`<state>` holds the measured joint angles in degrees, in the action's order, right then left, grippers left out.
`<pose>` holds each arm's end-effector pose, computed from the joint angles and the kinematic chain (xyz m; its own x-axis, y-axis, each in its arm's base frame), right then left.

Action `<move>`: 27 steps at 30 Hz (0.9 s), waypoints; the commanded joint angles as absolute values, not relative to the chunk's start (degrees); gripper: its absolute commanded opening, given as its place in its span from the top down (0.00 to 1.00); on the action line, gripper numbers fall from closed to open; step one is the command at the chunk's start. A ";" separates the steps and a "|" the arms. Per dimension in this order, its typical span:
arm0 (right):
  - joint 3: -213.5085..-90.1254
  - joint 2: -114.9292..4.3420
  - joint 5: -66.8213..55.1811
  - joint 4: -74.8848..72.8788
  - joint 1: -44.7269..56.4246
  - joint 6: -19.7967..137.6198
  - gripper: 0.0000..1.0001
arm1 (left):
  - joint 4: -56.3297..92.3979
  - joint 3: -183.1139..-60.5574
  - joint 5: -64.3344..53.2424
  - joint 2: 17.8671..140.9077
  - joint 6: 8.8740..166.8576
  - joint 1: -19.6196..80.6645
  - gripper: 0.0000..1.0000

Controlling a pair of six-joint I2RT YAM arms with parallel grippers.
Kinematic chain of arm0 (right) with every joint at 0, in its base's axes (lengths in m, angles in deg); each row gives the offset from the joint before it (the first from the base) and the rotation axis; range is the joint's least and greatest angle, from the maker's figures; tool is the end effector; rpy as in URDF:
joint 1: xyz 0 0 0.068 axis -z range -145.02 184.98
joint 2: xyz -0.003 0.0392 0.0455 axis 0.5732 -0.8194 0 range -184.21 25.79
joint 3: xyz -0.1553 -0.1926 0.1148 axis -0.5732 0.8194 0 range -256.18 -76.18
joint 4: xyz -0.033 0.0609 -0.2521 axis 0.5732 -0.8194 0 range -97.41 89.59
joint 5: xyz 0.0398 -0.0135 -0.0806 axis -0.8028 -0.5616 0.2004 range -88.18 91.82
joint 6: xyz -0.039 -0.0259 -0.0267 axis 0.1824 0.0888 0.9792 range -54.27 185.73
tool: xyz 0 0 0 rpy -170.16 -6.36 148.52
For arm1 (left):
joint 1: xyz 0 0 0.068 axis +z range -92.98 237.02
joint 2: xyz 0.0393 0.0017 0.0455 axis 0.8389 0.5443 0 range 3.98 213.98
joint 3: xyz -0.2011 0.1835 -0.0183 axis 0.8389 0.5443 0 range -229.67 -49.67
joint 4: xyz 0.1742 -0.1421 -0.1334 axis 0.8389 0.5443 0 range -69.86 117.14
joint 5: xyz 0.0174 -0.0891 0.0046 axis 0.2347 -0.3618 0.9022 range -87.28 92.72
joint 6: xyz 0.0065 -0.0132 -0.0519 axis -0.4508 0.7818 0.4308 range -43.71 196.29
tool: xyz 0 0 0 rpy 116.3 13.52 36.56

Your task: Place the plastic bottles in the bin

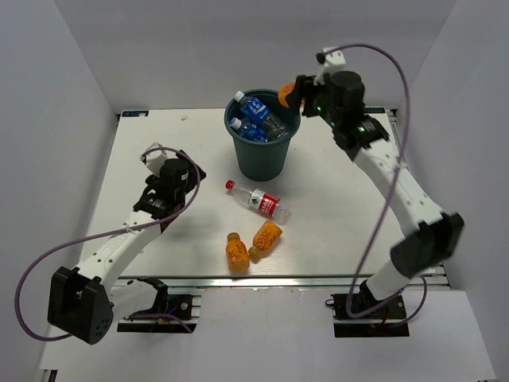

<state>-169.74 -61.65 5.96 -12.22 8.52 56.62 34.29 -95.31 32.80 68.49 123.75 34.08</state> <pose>0.3183 0.1555 0.4521 -0.1478 0.1027 -0.9837 -0.3613 0.9203 0.1504 0.2329 -0.0793 0.2722 -0.3025 -0.5643 -0.7681 -0.4034 0.8060 -0.4332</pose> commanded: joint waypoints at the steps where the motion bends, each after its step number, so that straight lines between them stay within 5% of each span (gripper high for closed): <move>1: -181.88 -72.18 11.03 -14.90 7.21 61.41 0.69 | 32.44 -95.02 26.98 69.36 125.33 34.35 0.02; 6: -197.62 -85.37 19.11 -22.89 4.31 63.79 0.68 | 32.71 -95.11 24.34 72.27 125.16 34.26 0.02; 16: -197.21 -91.63 20.63 -30.27 1.58 63.70 0.67 | 32.35 -94.84 21.26 74.20 125.77 34.17 0.02; 21: -197.21 -93.74 18.52 -33.80 1.31 62.65 0.44 | 32.53 -95.37 20.82 74.82 125.68 34.26 0.02; 23: -197.21 -93.66 18.69 -34.07 1.31 62.39 0.23 | 32.71 -95.81 20.30 75.00 125.68 34.26 0.02; 27: -197.38 -92.26 18.61 -32.49 1.31 63.26 0.12 | 32.79 -95.72 19.59 75.35 125.77 34.26 0.02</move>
